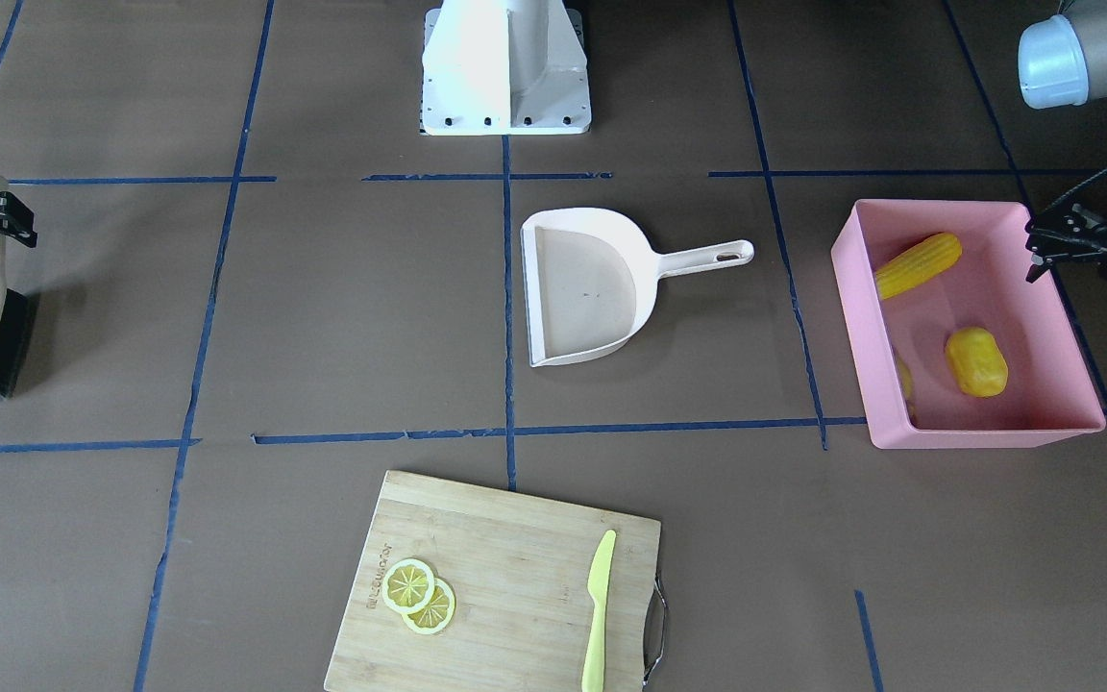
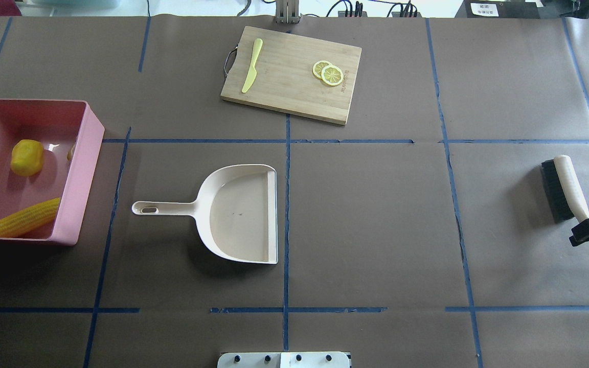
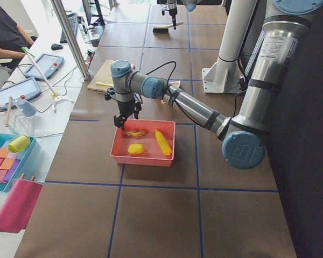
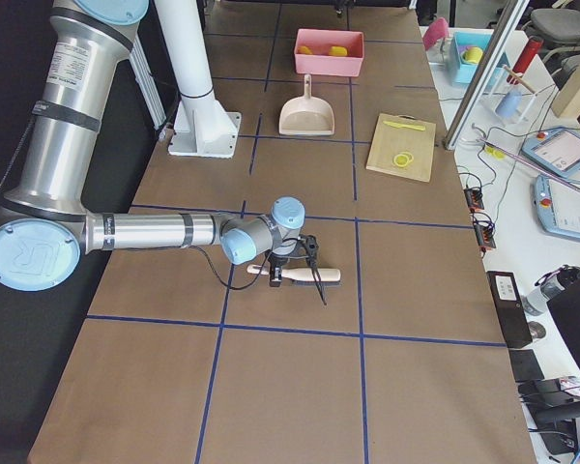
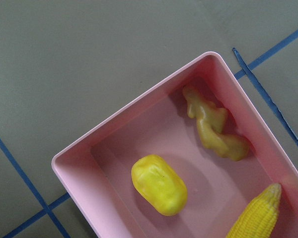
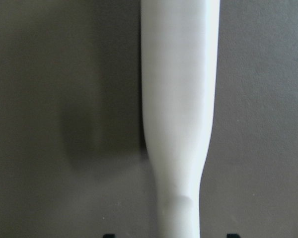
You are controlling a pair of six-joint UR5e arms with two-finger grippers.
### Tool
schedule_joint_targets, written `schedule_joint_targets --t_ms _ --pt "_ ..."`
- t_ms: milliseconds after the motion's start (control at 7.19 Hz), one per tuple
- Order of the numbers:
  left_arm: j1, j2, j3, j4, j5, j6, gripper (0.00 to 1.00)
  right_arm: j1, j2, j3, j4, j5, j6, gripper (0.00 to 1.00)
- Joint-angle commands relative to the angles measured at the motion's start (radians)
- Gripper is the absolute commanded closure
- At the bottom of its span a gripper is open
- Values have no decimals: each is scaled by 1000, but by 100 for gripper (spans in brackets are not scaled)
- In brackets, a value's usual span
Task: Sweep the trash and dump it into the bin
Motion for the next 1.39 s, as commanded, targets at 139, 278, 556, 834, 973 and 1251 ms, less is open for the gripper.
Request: schedule_joint_targets --t_ms 139,278,556,834,973,1251 --pt "-21 14 4 2 -2 0 0 122 -11 75 -16 14 -10 0" --pt "-53 16 18 5 -3 -2 0 166 -14 86 -17 42 -14 0" --pt "-180 43 111 0 -127 -46 0 293 -28 78 -86 99 -142 0" --pt "-260 49 190 2 -126 -45 0 480 -22 80 -324 102 -454 0" --pt "-285 48 231 2 -126 -39 0 554 -23 78 -405 94 -564 0" --pt "-324 90 312 -8 -159 12 0 648 -23 80 -477 91 -653 0"
